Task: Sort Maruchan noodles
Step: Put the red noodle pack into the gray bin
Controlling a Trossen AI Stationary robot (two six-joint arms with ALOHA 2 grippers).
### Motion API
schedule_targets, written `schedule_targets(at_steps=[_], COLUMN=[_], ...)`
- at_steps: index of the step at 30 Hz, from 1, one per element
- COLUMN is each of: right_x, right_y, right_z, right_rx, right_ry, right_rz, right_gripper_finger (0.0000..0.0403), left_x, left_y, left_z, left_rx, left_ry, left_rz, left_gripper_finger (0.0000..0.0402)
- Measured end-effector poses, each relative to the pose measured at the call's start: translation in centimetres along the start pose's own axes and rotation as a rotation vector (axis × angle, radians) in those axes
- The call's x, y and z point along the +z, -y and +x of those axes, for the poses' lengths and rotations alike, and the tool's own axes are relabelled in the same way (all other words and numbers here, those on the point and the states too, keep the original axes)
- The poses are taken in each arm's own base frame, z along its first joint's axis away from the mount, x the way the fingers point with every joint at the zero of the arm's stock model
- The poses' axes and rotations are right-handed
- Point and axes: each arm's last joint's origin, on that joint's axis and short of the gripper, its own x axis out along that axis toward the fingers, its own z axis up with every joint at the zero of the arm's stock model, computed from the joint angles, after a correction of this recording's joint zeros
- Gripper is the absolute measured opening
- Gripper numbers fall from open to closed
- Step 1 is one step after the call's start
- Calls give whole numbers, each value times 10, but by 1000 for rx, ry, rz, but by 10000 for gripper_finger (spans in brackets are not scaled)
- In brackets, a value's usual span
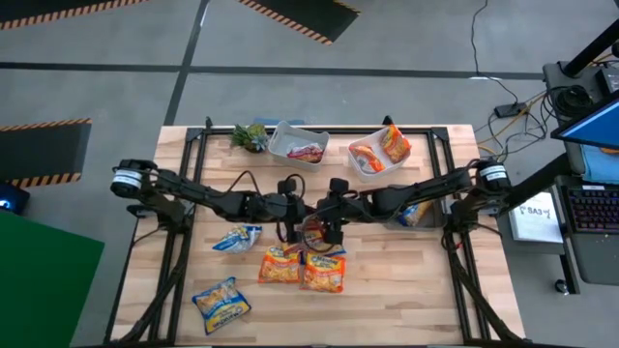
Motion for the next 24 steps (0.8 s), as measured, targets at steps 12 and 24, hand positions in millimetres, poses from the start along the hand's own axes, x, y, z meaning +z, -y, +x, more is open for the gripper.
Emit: schedule_targets(at_steps=[12, 24], right_x=[9, -8], right_y=[28, 39], right_z=[-82, -118], right_rx=[-36, -18], right_ry=[33, 87], right_rz=[109, 229], right_gripper_finger=[242, 233], left_x=[34, 54], left_y=[-21, -77], left_z=[-41, -78], left_rx=[225, 528], left_ry=[142, 195], left_rz=[-52, 3], left_gripper_finger=[0, 0])
